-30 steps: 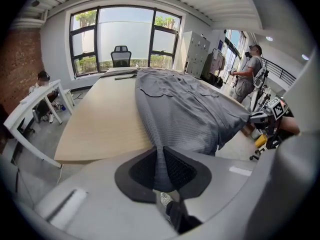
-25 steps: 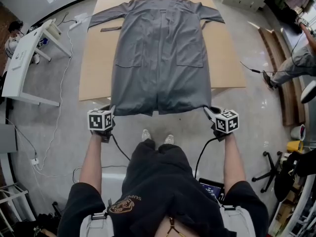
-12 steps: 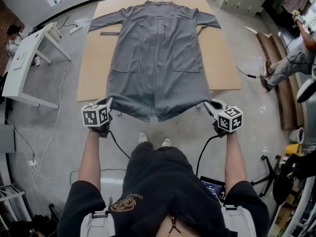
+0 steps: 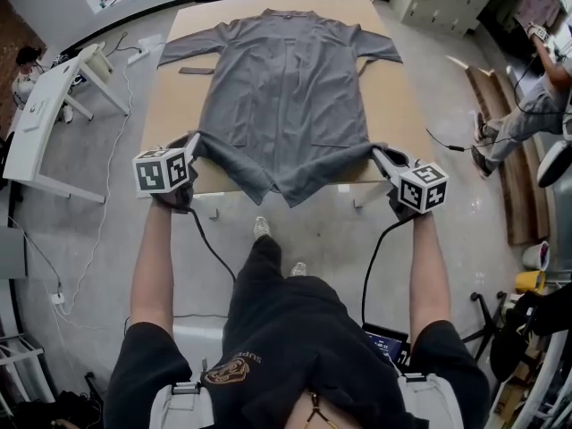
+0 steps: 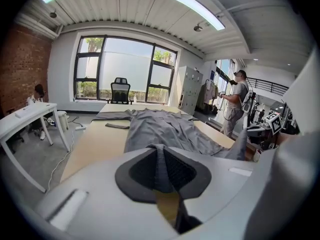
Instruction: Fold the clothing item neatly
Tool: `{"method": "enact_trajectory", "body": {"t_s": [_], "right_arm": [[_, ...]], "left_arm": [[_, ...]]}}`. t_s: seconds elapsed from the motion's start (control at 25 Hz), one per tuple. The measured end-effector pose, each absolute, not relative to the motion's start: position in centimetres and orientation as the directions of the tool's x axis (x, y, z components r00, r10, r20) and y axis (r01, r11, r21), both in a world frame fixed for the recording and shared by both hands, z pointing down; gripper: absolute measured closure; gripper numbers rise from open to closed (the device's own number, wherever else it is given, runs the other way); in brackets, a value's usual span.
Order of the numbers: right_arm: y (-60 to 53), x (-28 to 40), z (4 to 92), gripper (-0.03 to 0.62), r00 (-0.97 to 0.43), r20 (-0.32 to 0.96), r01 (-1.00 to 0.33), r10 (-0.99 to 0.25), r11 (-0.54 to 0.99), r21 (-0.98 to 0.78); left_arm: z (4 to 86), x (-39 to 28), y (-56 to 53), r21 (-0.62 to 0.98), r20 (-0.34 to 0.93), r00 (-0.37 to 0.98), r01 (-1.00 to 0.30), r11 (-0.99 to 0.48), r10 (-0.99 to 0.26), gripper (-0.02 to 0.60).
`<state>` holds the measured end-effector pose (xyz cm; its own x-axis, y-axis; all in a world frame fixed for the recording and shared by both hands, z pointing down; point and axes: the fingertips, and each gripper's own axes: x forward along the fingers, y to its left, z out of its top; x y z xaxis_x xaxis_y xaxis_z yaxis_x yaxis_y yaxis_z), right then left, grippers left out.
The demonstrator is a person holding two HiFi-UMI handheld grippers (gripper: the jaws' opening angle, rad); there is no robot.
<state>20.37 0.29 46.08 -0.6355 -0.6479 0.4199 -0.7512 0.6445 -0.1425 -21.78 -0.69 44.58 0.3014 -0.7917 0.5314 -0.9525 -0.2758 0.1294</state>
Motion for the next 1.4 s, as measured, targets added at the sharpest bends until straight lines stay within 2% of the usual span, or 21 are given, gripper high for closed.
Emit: {"method": "enact_trajectory", "body": {"t_s": [0.32,0.72,0.84,1.04,1.4], "right_arm": [[-11.8,20.0,45.9,0.574,-0.559,0.47,-0.805,-0.683,0.582,-0.111],[-23.9,20.1,48.7,0.574,-0.474,0.585,-0.842,-0.658,0.533,-0.083],[-26.1,20.1,49.8,0.574,-0.488,0.597,-0.83,-0.637,0.55,-0.092],[-29.6,21.1,53.8,0.574,-0.475,0.663,-0.835,-0.579,0.535,-0.131],[-31.5,22.8,60.3,0.574,-0.406,0.773,-0.872,-0.488,0.461,-0.168]], "left_arm": [[44.2,-22.7,-14.2,0.104,0.539,0.313,-0.946,-0.307,-0.782,0.545],[47.8,-21.1,-28.5,0.096,0.629,0.366,-0.912,-0.398,-0.686,0.545],[49.4,-21.0,-30.4,0.075,0.664,0.335,-0.919,-0.386,-0.669,0.545],[54.5,-22.5,-31.5,-0.005,0.786,0.204,-0.942,-0.336,-0.584,0.543],[60.5,-25.5,-32.3,0.006,0.857,0.123,-0.973,-0.229,-0.501,0.543]]}}
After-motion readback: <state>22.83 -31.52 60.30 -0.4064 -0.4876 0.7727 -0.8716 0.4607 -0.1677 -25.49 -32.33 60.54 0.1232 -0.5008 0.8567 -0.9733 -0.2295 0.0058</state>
